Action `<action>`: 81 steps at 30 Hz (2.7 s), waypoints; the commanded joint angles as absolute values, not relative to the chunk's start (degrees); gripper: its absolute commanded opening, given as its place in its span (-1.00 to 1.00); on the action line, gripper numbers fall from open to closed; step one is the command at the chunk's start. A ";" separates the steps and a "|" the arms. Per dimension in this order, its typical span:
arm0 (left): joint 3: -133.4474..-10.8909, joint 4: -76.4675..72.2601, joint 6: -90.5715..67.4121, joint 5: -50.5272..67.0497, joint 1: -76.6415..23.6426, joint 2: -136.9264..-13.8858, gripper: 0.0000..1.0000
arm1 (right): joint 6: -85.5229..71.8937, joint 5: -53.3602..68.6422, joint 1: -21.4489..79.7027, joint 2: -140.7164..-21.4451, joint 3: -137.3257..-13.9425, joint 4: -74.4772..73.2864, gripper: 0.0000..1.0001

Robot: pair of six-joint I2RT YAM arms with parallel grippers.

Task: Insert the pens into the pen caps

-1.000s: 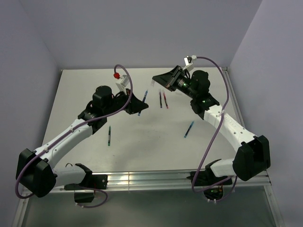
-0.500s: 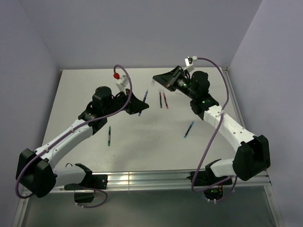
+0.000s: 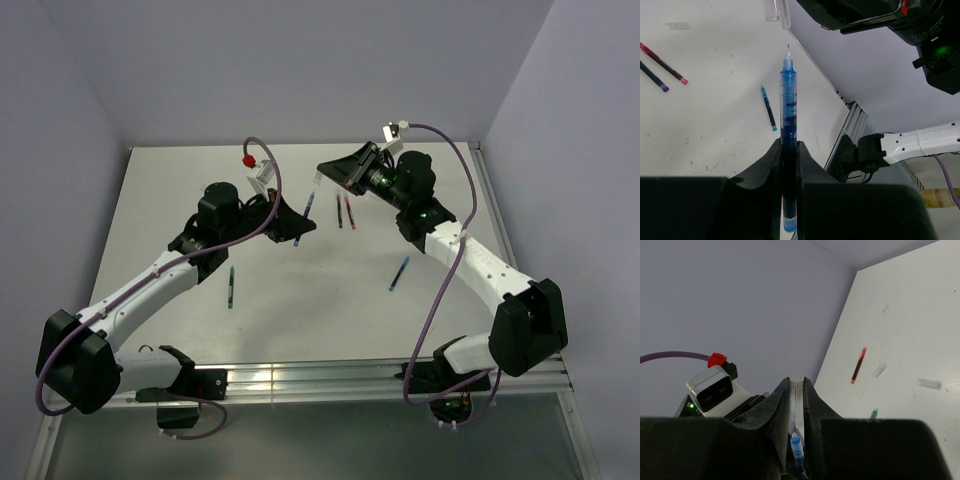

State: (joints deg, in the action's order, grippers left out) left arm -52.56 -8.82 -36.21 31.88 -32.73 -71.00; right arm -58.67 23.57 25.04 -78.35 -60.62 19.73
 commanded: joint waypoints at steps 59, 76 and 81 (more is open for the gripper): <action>-53.00 -9.32 -34.54 29.79 -33.13 -69.26 -0.99 | -56.08 22.59 28.12 -75.50 -59.50 19.42 -1.00; -52.56 -8.70 -34.63 26.02 -32.96 -68.03 -0.99 | -55.46 21.18 30.58 -76.29 -59.06 19.51 -1.00; -52.03 -9.14 -35.59 25.22 -32.43 -67.94 -0.99 | -53.79 19.16 31.81 -75.32 -58.71 19.51 -1.00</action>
State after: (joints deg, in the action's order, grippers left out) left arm -52.40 -7.46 -35.62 26.98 -32.82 -69.56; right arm -55.55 19.88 30.20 -76.84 -59.44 17.98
